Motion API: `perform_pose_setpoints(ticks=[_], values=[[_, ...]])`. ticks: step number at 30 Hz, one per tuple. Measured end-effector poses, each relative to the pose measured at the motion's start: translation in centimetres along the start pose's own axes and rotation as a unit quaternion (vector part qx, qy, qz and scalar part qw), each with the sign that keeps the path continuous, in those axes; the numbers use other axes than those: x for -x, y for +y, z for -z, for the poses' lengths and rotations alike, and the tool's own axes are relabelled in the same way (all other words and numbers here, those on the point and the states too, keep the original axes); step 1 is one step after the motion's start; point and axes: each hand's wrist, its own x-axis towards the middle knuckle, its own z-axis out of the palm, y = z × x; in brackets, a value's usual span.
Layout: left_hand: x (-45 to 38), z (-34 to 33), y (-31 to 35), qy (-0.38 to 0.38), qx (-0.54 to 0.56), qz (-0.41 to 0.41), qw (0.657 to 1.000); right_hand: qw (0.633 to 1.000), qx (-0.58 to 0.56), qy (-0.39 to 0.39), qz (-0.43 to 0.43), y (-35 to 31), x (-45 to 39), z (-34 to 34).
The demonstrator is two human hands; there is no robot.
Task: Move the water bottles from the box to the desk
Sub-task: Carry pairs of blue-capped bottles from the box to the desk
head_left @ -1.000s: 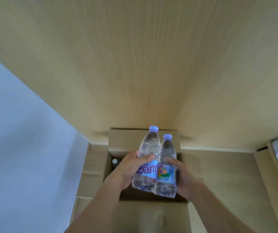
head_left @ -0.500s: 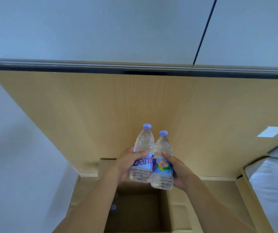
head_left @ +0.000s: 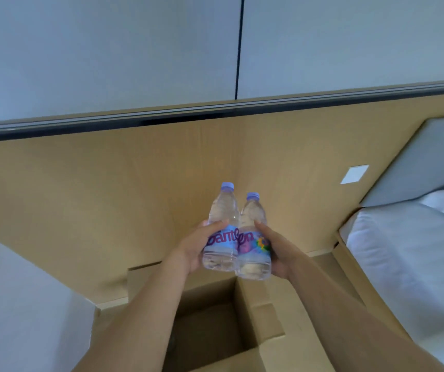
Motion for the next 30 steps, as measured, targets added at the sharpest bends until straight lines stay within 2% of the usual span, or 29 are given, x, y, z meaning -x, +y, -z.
perform_pose_setpoints(ticks=[9, 16, 18, 20, 26, 30], values=[[-0.3, -2.6, -0.7, -0.097, -0.053, 0.040, 0.993, 0.987, -0.072, 0.121, 0.074, 1.6, 4.7, 1.7], [0.7, -3.0, -1.9, -0.176, -0.069, 0.074, 0.979, 0.978, -0.154, 0.118, 0.081, 5.1, 7.8, 2.7], [1.0, -3.2, -2.4, -0.204, -0.079, 0.074, 0.973, 0.978, -0.155, 0.102, 0.095, 6.3, 8.7, 2.8], [1.1, -3.6, -3.2, -0.235, -0.094, 0.081, 0.964, 0.974, -0.150, 0.119, 0.124, 7.5, 10.0, 2.8], [2.1, -7.1, -6.7, -0.307, -0.145, 0.106, 0.934, 0.932, -0.181, 0.246, 0.193, 11.8, 14.8, 4.2], [3.5, -10.5, -9.8, -0.381, -0.164, 0.139, 0.899, 0.904, -0.235, 0.267, 0.236, 14.8, 19.3, 5.5]])
